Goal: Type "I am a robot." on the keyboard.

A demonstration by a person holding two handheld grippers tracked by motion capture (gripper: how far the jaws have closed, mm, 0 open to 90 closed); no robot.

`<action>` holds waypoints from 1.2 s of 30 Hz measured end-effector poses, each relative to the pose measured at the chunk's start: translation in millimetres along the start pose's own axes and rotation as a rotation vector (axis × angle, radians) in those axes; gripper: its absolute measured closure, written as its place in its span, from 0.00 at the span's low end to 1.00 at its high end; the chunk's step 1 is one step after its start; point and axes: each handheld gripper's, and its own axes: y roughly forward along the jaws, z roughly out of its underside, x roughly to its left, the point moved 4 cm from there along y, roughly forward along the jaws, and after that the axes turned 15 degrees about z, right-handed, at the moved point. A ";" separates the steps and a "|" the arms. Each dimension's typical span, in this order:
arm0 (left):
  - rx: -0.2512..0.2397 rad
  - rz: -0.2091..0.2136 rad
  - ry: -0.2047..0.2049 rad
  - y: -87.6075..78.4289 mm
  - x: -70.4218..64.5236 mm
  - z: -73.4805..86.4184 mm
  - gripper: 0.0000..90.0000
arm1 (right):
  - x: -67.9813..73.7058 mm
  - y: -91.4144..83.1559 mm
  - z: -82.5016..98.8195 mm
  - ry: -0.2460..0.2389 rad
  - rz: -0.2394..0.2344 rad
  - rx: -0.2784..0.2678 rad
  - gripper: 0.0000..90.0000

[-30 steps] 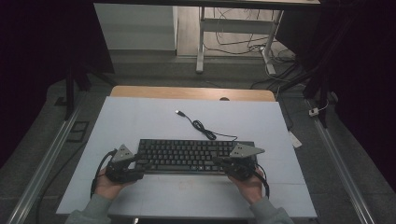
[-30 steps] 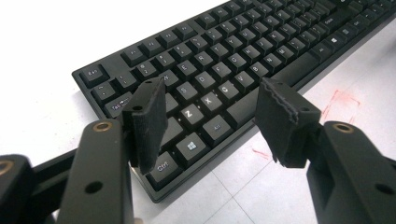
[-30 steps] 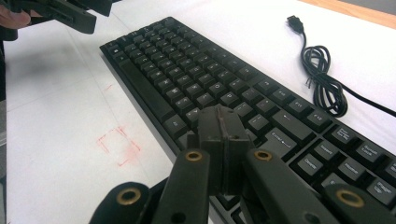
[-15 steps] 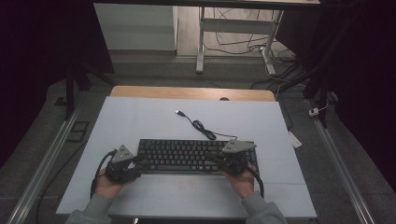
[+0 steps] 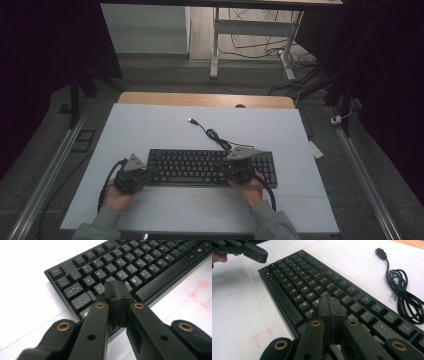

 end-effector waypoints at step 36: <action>0.052 -0.042 -0.028 12.7 14.3 7.8 0.98 | 14.1 54.8 -13.2 -0.030 0.016 0.077 0.99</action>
